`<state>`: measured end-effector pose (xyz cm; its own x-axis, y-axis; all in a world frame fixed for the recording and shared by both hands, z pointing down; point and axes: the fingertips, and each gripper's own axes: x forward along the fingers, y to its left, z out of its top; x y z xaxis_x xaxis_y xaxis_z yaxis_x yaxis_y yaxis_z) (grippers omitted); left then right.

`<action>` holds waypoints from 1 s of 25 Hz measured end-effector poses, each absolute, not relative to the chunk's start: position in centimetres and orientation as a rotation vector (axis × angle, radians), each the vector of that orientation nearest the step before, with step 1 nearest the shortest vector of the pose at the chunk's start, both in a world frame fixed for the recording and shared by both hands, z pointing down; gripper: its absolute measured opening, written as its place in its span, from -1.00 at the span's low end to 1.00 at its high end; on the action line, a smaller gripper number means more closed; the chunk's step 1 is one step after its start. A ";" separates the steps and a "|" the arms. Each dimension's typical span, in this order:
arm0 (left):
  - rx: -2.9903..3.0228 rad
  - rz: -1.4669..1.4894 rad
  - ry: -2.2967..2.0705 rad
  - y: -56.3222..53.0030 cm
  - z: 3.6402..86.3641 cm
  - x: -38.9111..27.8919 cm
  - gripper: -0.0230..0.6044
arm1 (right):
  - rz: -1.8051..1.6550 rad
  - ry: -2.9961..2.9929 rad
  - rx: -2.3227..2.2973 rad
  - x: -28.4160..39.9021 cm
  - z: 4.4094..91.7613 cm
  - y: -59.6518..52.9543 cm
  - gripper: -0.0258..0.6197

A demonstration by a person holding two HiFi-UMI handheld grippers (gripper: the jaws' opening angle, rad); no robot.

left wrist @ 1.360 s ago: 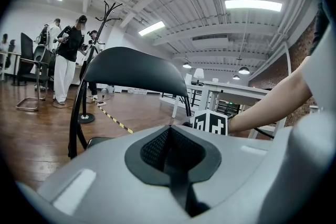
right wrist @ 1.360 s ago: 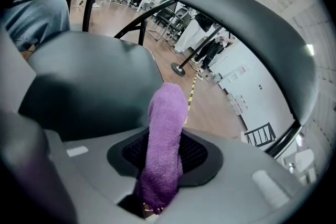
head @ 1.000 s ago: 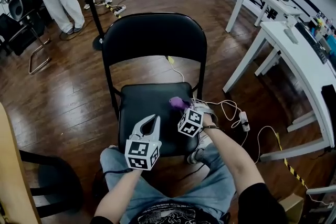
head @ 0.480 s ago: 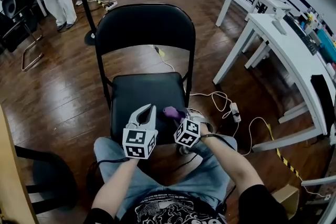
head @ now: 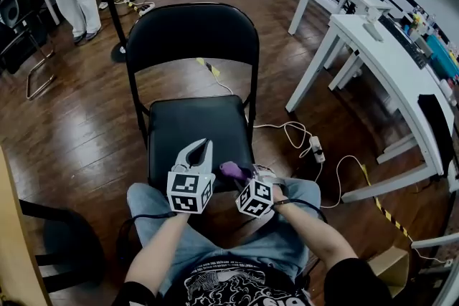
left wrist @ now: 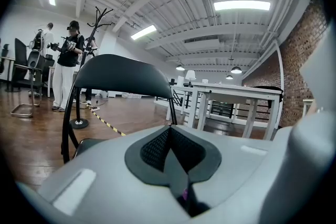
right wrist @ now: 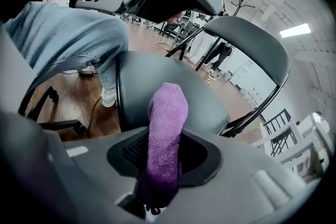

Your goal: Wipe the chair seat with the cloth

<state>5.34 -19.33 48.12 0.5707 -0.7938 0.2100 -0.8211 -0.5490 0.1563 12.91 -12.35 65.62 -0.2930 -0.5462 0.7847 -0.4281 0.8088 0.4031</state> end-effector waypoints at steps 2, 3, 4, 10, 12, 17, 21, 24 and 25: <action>2.568 0.163 -1.345 -19.1 47.9 5.4 -0.92 | -0.134 -1.931 0.731 12.9 65.8 -11.8 -0.55; 2.569 0.161 -1.346 -19.0 47.9 5.4 -0.92 | -0.133 -1.931 0.733 12.9 65.8 -11.7 -0.55; 2.569 0.161 -1.348 -19.0 47.8 5.3 -0.92 | -0.131 -1.933 0.738 12.9 65.7 -11.7 -0.55; 2.563 0.155 -1.360 -18.2 47.4 5.3 -0.92 | -0.100 -1.996 0.849 12.5 62.7 -12.6 -0.55; 2.563 0.154 -1.366 -18.1 47.2 5.1 -0.92 | -0.091 -2.036 0.904 12.0 60.9 -13.2 -0.55; 2.571 0.139 -1.383 -17.3 46.1 4.4 -0.92 | -0.078 -2.130 1.039 10.6 55.9 -14.6 -0.55; 2.570 0.107 -1.408 -16.6 44.5 3.8 -0.92 | -0.036 -2.223 1.149 9.7 51.9 -15.2 -0.55; 2.576 0.074 -1.424 -15.9 43.3 3.2 -0.92 | 0.002 -2.306 1.207 8.6 49.2 -15.2 -0.55; 2.580 0.067 -1.425 -15.6 43.0 3.1 -0.92 | 0.015 -2.331 1.228 8.3 48.4 -15.0 -0.55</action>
<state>3.07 -15.59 42.95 0.5360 -0.8339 0.1318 -0.8426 -0.5184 0.1461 8.27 -15.03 48.41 -0.4672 -0.7702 0.4341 -0.7756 0.5928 0.2170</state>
